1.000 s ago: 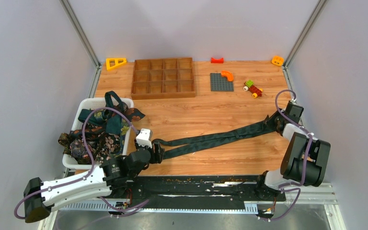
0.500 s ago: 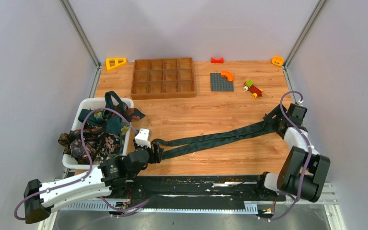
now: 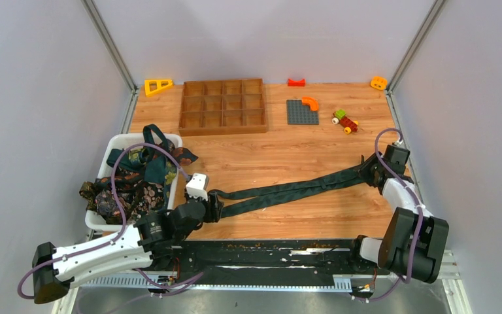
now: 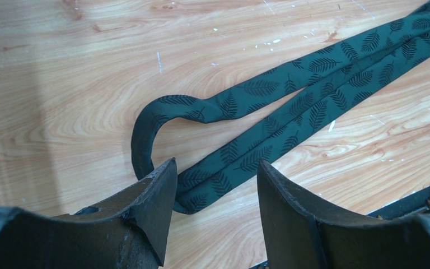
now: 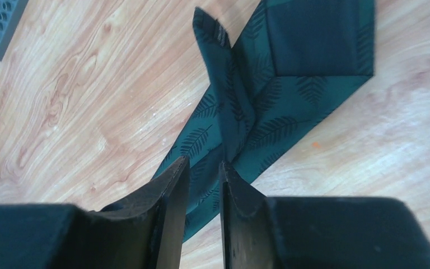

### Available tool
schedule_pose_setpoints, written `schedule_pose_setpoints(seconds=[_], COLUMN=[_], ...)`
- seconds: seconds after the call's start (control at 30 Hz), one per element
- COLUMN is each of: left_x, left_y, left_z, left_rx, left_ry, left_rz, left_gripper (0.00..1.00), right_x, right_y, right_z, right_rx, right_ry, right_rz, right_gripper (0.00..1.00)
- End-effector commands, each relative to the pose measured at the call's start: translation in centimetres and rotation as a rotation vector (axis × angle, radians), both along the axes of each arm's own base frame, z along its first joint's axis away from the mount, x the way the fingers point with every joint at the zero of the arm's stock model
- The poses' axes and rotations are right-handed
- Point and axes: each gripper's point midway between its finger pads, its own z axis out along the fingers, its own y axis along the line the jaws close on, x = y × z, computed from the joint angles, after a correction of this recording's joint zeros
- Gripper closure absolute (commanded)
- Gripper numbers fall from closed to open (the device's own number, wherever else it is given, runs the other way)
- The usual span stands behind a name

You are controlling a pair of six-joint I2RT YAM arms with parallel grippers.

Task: Roll the ties
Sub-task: Flatten out the tie at the center of the board.

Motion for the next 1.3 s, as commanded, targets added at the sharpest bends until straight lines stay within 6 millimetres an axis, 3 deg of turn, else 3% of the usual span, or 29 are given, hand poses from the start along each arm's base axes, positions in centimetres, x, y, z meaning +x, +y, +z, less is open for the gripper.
schedule_pose_setpoints(seconds=[0.0, 0.2, 0.47, 0.8, 0.93, 1.13, 1.27], left_x=[-0.3, -0.5, -0.9, -0.7, -0.4, 0.1, 0.4], left_y=[-1.0, -0.6, -0.2, -0.2, -0.4, -0.9, -1.8], left_z=[0.6, 0.1, -1.1, -1.7, -1.5, -0.5, -0.4], left_rx=[-0.066, -0.091, -0.112, -0.115, -0.119, -0.102, -0.111], left_ry=[0.022, 0.037, 0.057, 0.048, 0.031, -0.002, -0.011], left_rz=[-0.008, 0.01, 0.02, 0.027, 0.029, 0.014, 0.002], left_gripper=[0.39, 0.39, 0.4, 0.41, 0.41, 0.41, 0.41], right_x=[2.2, 2.5, 0.2, -1.0, -0.4, 0.8, 1.7], right_y=[1.1, 2.0, -0.9, -2.3, -1.8, -0.7, 0.2], right_z=[1.1, 0.8, -2.5, -4.0, -3.2, 1.0, 1.5], right_rx=[0.031, 0.059, -0.016, 0.003, 0.024, 0.008, 0.004], right_ry=[-0.063, -0.071, 0.089, 0.127, 0.083, -0.014, 0.012], right_rz=[0.109, 0.17, 0.024, -0.053, -0.017, 0.034, 0.08], right_gripper=[0.75, 0.83, 0.89, 0.91, 0.9, 0.87, 0.86])
